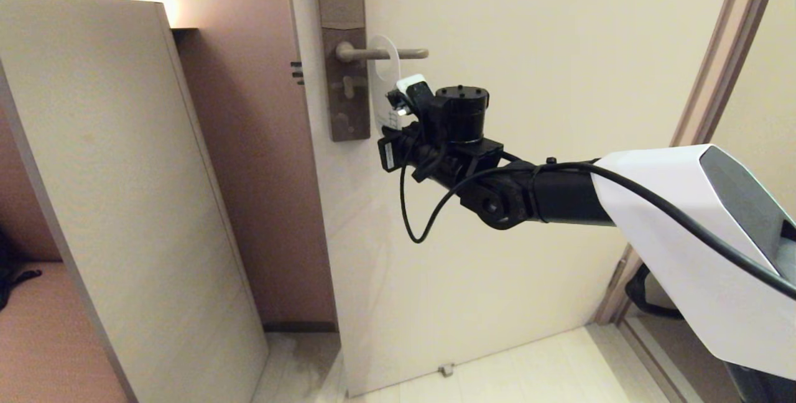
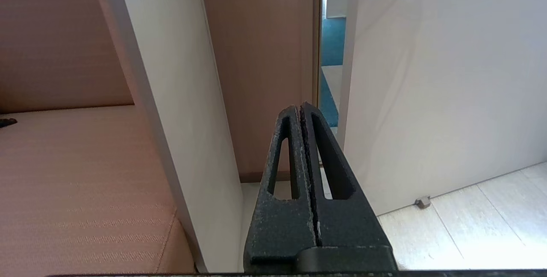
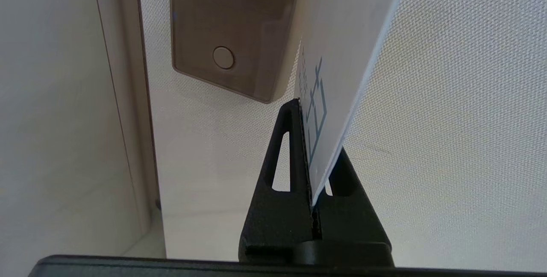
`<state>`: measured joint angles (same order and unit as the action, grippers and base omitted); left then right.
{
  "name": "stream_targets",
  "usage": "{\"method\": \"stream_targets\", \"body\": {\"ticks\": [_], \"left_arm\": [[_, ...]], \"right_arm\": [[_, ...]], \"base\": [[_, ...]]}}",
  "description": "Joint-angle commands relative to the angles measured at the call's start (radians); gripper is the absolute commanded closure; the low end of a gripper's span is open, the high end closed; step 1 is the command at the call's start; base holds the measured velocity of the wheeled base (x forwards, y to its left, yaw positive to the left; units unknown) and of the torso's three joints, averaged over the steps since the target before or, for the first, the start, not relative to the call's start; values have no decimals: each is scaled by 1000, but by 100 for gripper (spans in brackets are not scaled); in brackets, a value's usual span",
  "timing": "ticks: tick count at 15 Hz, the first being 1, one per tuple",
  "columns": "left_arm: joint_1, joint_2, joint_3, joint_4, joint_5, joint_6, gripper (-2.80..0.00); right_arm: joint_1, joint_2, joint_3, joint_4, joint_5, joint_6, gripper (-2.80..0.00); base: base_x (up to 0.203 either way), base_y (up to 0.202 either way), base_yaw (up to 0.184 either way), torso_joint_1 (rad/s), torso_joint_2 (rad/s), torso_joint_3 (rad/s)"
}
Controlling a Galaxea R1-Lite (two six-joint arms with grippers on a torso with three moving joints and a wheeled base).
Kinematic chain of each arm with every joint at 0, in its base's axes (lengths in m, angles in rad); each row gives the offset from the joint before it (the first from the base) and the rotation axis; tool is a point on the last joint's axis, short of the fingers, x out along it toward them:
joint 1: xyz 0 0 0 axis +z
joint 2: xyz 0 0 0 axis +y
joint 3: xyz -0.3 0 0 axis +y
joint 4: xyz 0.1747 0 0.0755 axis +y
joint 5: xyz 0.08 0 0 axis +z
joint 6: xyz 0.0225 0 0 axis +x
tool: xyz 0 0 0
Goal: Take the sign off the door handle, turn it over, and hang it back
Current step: Hang the sign back with the other side facing out
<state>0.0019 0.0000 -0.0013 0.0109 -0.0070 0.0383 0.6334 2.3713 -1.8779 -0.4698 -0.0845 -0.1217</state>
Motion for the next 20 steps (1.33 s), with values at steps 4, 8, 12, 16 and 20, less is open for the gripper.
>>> {"method": "stream_targets", "body": {"ticks": [4, 8, 12, 16, 20], "left_arm": [[1, 0, 1, 0, -1, 0, 0], [0, 0, 0, 0, -1, 0, 0], [1, 0, 0, 0, 0, 0, 0], [0, 0, 1, 0, 1, 0, 0], [0, 0, 1, 0, 0, 0, 0]], "right_arm": [[6, -5, -1, -3, 0, 0, 0], [6, -13, 9, -1, -1, 2, 0], [8, -41, 58, 2, -1, 2, -280], [3, -118, 174, 3, 0, 5, -280], [-8, -220, 283, 24, 8, 10, -280]], "base": [[0, 0, 0, 0, 0, 0], [0, 0, 0, 0, 0, 0], [0, 0, 0, 0, 0, 0], [0, 0, 0, 0, 0, 0], [0, 0, 0, 0, 0, 0]]}}
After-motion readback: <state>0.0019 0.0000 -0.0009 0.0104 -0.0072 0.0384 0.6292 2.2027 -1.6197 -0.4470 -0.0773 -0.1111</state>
